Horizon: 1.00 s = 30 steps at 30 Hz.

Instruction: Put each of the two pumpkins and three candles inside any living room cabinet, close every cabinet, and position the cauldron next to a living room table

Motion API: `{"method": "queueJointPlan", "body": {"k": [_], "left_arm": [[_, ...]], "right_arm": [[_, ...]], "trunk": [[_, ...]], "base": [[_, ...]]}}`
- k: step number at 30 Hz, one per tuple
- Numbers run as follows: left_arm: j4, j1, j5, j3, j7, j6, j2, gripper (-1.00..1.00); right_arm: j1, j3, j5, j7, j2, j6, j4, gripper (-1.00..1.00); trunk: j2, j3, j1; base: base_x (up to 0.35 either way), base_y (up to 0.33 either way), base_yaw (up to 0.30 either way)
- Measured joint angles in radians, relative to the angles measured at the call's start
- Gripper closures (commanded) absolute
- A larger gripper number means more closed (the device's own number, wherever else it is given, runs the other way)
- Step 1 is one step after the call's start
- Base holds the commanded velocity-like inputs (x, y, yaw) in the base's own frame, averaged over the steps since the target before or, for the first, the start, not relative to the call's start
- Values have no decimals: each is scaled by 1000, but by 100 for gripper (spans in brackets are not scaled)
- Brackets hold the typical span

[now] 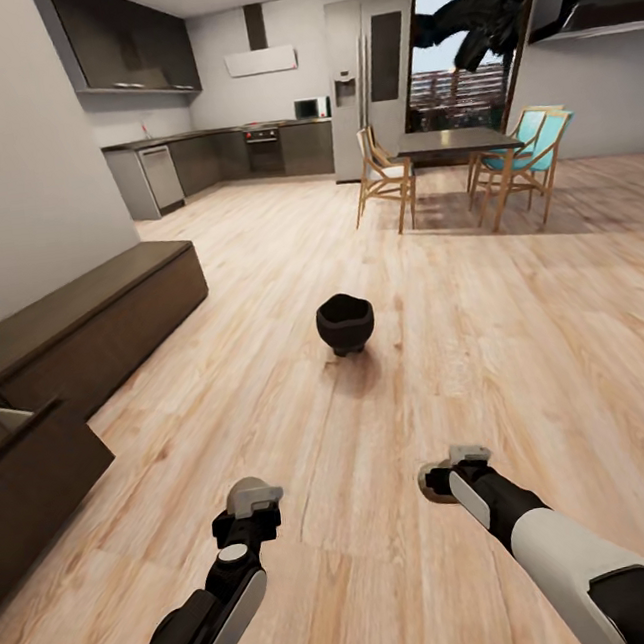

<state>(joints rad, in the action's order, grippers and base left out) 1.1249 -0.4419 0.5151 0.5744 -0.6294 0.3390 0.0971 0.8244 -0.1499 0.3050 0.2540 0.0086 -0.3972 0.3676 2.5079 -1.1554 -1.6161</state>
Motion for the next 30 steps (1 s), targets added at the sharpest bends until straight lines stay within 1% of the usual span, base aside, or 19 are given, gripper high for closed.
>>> {"method": "queueJointPlan", "body": {"k": [30], "left_arm": [[-5,0,-3,0,-5,0,-2,100]], "right_arm": [[0,-1,0,0,6,-1,0,100]], "trunk": [[-7,116,13]], "base": [[0,0,294]]}}
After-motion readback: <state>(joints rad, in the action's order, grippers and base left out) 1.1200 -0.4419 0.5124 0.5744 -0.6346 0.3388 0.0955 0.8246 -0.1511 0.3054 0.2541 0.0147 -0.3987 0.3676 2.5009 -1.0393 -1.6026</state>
